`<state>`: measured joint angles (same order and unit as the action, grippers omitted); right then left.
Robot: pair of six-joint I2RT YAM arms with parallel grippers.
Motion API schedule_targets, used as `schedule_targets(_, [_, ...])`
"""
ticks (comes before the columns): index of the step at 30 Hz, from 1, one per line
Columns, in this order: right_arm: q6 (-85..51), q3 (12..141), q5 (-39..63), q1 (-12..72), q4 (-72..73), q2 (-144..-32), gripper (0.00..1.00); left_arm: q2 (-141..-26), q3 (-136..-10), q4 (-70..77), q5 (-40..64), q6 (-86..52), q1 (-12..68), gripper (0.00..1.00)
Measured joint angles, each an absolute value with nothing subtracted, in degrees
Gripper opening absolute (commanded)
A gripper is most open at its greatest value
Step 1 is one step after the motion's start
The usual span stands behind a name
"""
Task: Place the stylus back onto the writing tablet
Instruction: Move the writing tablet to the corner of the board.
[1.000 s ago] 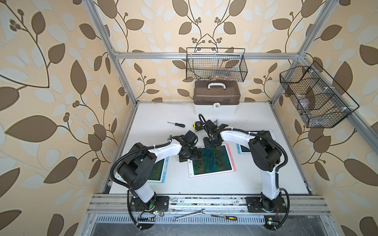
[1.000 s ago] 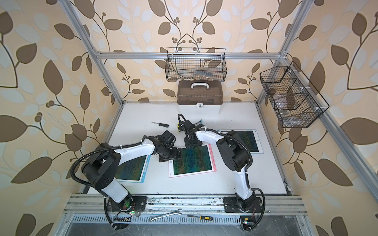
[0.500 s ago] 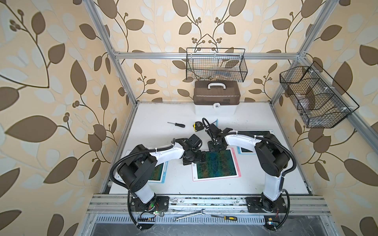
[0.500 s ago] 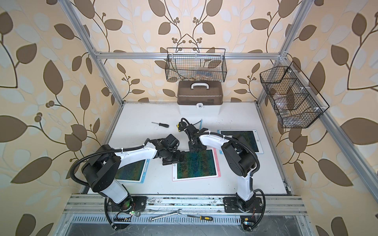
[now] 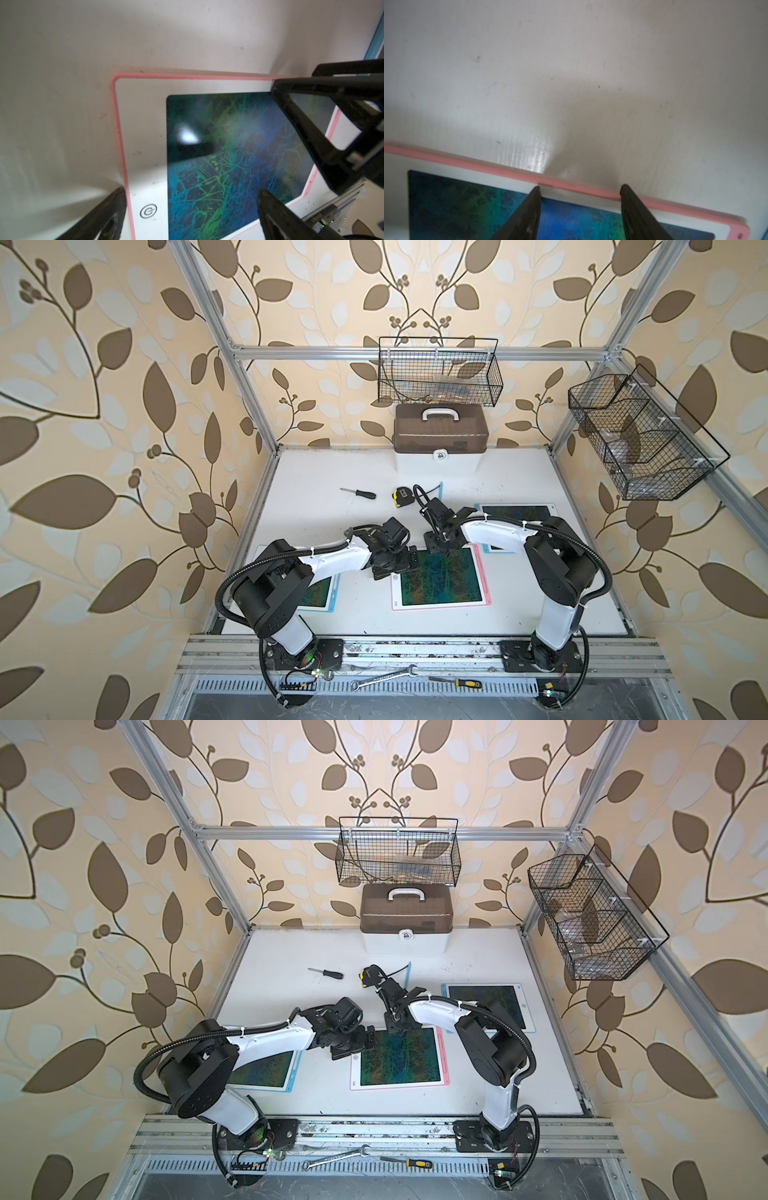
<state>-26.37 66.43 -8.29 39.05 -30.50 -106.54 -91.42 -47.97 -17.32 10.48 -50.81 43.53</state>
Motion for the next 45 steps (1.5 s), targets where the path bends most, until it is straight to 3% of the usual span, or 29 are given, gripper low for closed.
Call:
schedule_targets(19, [-23.7, 60.4, -6.0, 37.5, -28.4, -102.1, 0.60, -95.9, -53.0, -21.1, 1.5, -55.9, 51.7, 0.99])
schedule_targets(35, [-24.4, 54.8, -5.1, 37.8, -25.4, -98.1, 0.60, -96.1, -53.0, -21.0, 0.0, -57.5, 52.9, 0.98])
schedule_targets(45, [-23.8, 53.6, -4.1, 35.3, -27.2, -96.5, 0.62, -99.5, -57.4, -23.0, -2.2, -60.9, 58.4, 0.98])
